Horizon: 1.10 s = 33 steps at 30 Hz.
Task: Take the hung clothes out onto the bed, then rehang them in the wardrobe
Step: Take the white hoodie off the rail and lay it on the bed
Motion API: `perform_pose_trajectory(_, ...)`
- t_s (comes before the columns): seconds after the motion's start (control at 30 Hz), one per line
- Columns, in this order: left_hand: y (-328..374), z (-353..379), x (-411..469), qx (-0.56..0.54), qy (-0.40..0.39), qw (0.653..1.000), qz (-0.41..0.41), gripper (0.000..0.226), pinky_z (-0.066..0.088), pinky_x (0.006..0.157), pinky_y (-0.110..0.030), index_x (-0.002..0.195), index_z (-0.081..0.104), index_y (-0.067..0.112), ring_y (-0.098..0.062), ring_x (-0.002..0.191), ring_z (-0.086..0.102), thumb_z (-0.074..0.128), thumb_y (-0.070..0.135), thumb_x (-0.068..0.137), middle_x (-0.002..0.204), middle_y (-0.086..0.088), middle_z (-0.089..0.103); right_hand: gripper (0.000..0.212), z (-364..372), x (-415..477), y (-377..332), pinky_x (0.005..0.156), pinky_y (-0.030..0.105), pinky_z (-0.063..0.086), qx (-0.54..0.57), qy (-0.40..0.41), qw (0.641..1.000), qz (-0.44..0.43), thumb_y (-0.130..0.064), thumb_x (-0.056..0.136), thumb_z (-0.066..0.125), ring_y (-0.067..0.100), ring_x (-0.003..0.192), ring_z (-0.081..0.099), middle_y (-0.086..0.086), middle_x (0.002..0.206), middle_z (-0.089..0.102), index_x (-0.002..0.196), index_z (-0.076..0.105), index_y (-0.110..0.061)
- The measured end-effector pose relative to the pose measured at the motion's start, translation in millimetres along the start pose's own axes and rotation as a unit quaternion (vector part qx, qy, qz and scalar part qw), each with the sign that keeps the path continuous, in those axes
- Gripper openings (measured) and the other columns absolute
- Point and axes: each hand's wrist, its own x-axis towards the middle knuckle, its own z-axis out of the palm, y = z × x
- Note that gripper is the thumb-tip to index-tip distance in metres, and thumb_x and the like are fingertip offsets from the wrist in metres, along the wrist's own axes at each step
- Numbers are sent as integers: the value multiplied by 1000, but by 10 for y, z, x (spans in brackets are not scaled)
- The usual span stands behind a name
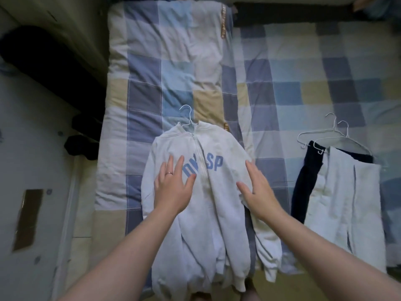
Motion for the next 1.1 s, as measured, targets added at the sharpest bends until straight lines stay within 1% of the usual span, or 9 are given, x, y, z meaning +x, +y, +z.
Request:
perform_pose_trajectory(0.17, 339, -217, -488, 46, -22, 996, 67, 65, 2, 120, -45, 156, 11, 39, -19, 152, -8, 36, 56, 99, 166, 5, -6, 66, -296, -695, -219, 120, 48, 14, -5, 32, 999, 18, -47, 100, 40, 15, 151, 3, -14, 163, 7, 155, 6, -36)
perform_pose_trajectory(0.3, 679, -362, -833, 82, -31, 987, 137, 66, 3, 121, -47, 156, 7, 40, -20, 151, -10, 35, 59, 98, 166, 4, -8, 65, -580, -1188, -281, 120, 50, 9, -19, 72, 996, 50, -50, 100, 36, 16, 151, -1, -16, 163, 3, 155, 3, -37)
perform_pose_trajectory(0.4, 966, -410, -1082, 108, -39, 975, 192, 69, 3, 121, -48, 156, 5, 40, -20, 151, -11, 29, 65, 96, 166, 5, -10, 66, -794, -1569, -222, 120, 49, 3, -24, 111, 991, 74, -53, 100, 34, 14, 150, -6, -17, 163, -2, 154, -1, -40)
perform_pose_trajectory(0.5, 1265, -413, -1305, 114, -38, 967, 224, 78, 3, 121, -51, 156, 6, 41, -19, 151, -12, 15, 74, 86, 165, 7, -10, 66, -982, -1905, -95, 119, 49, 0, -32, 147, 985, 84, -53, 100, 32, 13, 150, -10, -17, 162, -6, 154, -4, -41)
perform_pose_trajectory(0.57, 1507, -356, -1486, 117, -37, 959, 257, 79, 2, 121, -51, 156, 7, 41, -20, 151, -11, 14, 75, 85, 166, 7, -8, 66, -1130, -2170, 37, 119, 50, -3, -29, 175, 979, 96, -53, 100, 31, 12, 149, -12, -18, 162, -9, 153, -6, -42)
perform_pose_trajectory(0.67, 1946, -142, -1814, 138, -39, 935, 324, 79, 1, 121, -50, 155, 4, 43, -21, 152, -11, 11, 76, 84, 166, 8, -8, 66, -1348, -2612, 365, 118, 49, -6, -32, 225, 967, 115, -53, 100, 30, 12, 149, -15, -19, 161, -12, 153, -7, -41)
perform_pose_trajectory(0.8, 2545, 336, -2314, 166, -52, 904, 391, 71, -3, 121, -47, 155, -1, 43, -19, 151, -15, 20, 72, 94, 165, 7, -11, 67, -1600, -3277, 973, 118, 50, -7, -36, 267, 950, 155, -54, 99, 28, 13, 149, -17, -18, 161, -14, 152, -10, -42)
perform_pose_trajectory(0.93, 3207, 950, -3020, 175, -76, 872, 451, 81, -5, 121, -48, 155, -4, 43, -20, 151, -17, 5, 80, 83, 165, 7, -14, 67, -1823, -4123, 1769, 118, 51, -7, -27, 314, 929, 195, -60, 97, 25, 14, 149, -15, -17, 162, -10, 153, -7, -41)
perform_pose_trajectory(1.1, 4062, 1797, -3928, 191, -104, 817, 533, 71, -7, 122, -49, 154, -6, 44, -20, 150, -20, 18, 72, 94, 165, 7, -16, 67, -2087, -5217, 2730, 117, 53, -7, -19, 370, 890, 264, -58, 98, 30, 17, 149, -12, -16, 162, -7, 153, -5, -42)
